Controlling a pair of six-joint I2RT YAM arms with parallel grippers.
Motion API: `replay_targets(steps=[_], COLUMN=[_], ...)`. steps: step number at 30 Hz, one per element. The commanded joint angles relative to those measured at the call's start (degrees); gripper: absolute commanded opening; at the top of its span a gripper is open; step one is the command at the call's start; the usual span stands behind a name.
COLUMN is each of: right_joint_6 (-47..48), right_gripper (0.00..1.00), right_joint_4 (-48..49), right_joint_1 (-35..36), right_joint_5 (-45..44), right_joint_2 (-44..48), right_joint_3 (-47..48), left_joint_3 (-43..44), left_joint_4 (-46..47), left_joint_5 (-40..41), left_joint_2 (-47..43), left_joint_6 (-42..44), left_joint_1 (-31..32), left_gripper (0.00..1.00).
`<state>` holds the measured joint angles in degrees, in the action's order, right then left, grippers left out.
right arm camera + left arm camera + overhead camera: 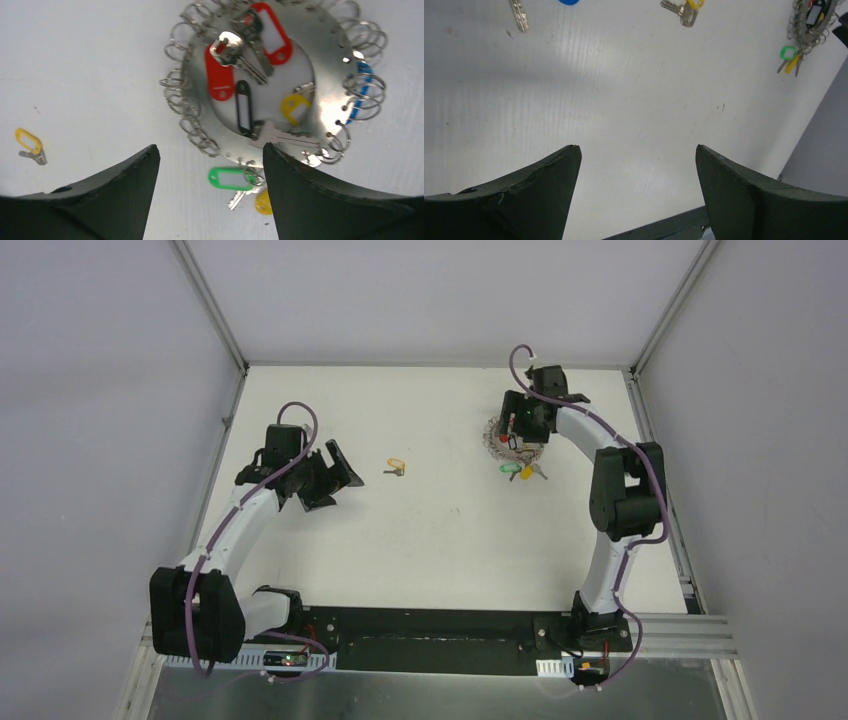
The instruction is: Put the keys on the keyring
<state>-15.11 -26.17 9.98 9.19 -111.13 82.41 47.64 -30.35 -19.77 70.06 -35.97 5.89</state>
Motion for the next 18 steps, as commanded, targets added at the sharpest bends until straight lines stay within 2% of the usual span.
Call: replay_targets(steps=[1,11,18], right_joint_6=[1.69,3.62,5.21], right_gripper=[0.76,0.75,0.76], right_joint_4=[-4.94,-13.64,-16.27], right_joint_1=[3.24,5.73,6.89], right_joint_5=[-3.47,-5.13,-2.01], right_joint_2=[-2.48,-15.05,-17.11], right_joint_3=[7.71,22.51,23.08], left_joint_3=[-2.50,-6.85,-8.73], left_joint_4=[-0.27,-4.07,-5.91], left_joint_5=[-5.64,-11.73,-12.51], left_joint_2=[-7.22,-16.64,-19.90], left_joint_6=[-3.39,-1.97,-2.01], left_joint_1=[-0.33,-0.30,-0.34], left_gripper=[0.87,0.87,0.87])
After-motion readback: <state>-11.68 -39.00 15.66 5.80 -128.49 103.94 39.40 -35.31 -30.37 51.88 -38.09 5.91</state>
